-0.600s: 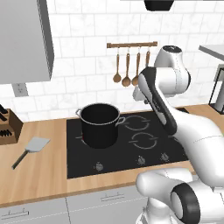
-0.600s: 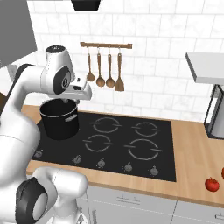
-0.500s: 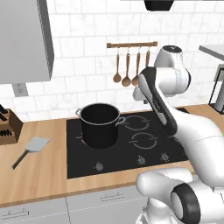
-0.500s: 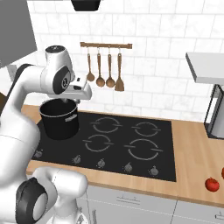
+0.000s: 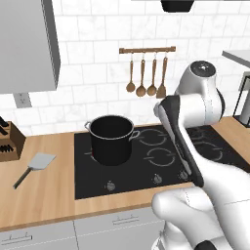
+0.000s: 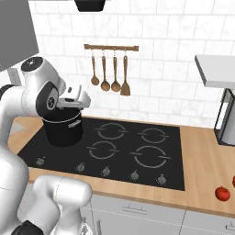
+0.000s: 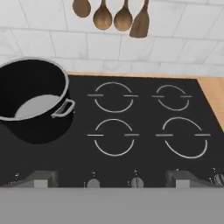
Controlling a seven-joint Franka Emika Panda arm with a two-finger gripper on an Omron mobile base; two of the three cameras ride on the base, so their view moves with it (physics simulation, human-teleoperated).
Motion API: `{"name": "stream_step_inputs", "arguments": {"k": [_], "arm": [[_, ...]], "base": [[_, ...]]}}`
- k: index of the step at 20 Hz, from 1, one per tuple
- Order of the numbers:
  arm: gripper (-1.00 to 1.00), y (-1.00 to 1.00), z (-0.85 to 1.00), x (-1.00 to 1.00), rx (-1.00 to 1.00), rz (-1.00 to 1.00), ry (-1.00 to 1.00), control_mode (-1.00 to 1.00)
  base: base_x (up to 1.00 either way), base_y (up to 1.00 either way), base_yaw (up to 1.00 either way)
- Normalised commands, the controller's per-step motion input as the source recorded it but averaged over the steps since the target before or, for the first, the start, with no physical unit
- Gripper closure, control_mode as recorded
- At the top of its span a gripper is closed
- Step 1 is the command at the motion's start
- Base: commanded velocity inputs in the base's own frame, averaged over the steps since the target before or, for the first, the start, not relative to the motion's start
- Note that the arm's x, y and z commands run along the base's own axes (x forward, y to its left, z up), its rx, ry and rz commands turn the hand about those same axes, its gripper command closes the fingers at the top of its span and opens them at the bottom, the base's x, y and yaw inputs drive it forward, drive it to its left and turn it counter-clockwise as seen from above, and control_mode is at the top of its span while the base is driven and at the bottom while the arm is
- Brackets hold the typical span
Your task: Put the tomato and squash in the pot. Retrieve the spatula and lightly stir the vegetables in the pot.
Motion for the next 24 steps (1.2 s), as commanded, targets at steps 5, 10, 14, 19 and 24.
{"name": "stream_step_inputs", "arguments": {"k": [5,10,14,19,24], "arm": [[-1.00,-0.40,0.00,-0.77,0.00,-0.21,-0.29,-1.00],[-1.00,-0.48,0.00,-0.58,0.05,-0.22,-0.17,-1.00],[-1.00,-0.58,0.00,-0.38,0.10,-0.20,-0.09,-1.00],[-1.00,-0.68,0.00,-0.31,0.12,-0.18,-0.02,-1.00],[-1.00,-0.84,0.00,-0.29,0.19,-0.16,0.00,-1.00]], "base": [[0.00,0.00,0.00],[0.00,0.00,0.00],[0.00,0.00,0.00],[0.00,0.00,0.00],[0.00,0.00,0.00]]}}
